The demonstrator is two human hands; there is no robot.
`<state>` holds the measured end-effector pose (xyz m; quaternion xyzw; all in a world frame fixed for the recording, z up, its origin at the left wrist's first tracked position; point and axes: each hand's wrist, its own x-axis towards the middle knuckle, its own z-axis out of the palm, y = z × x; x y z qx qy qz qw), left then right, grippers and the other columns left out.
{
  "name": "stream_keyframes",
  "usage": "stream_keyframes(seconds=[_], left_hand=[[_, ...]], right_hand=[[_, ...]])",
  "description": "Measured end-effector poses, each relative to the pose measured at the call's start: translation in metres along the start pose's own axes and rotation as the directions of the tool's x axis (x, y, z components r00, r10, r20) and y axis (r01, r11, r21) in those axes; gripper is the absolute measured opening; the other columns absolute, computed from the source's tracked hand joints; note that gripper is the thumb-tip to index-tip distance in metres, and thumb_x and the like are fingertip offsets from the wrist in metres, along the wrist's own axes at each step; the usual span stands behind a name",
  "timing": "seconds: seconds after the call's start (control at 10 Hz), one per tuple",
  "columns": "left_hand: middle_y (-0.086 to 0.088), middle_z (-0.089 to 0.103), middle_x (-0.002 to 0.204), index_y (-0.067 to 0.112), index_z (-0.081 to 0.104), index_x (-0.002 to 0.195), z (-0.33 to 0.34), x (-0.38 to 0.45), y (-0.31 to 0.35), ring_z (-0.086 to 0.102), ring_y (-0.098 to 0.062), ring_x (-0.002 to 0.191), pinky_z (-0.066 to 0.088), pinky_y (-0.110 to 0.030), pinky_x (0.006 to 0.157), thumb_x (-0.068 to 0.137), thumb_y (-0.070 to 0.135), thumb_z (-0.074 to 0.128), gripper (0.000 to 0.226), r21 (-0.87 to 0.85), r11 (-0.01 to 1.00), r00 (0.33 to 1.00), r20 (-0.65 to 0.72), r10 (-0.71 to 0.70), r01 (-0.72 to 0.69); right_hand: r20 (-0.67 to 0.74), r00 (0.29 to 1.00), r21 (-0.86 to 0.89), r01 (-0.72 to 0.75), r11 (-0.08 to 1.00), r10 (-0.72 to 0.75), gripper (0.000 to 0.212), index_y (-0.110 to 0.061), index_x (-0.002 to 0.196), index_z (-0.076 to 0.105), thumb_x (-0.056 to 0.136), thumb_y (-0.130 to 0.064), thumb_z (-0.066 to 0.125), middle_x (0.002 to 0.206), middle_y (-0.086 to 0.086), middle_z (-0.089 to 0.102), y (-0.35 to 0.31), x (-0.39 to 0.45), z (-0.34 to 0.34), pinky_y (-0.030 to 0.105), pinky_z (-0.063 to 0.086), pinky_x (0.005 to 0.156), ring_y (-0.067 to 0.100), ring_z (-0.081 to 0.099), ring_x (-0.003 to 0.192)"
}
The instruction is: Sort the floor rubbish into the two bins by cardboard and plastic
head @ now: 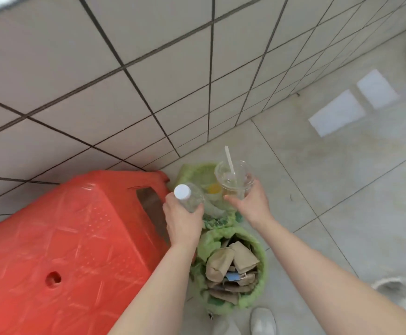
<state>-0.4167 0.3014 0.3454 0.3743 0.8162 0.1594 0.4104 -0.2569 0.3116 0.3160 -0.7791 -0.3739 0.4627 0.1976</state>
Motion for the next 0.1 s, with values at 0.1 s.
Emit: stream_keyframes(seconds=[0.1], left_hand=[[-0.012, 0.049, 0.128, 0.01, 0.036, 0.133, 0.0052, 0.0107, -0.0022, 0.049, -0.032, 0.119, 0.04, -0.034, 0.09, 0.076, 0.025, 0.076, 0.072, 0.041, 0.998, 0.996, 0.075, -0.047, 0.044]], right_hand=[[0.132, 0.991, -0.071, 0.008, 0.997, 0.001, 0.091, -0.01, 0.138, 0.03, 0.065, -0.025, 0.083, 0.133, 0.01, 0.047, 0.0114, 0.0164, 0.0123, 0.035, 0.039, 0.104, 0.025, 0.047, 0.123]])
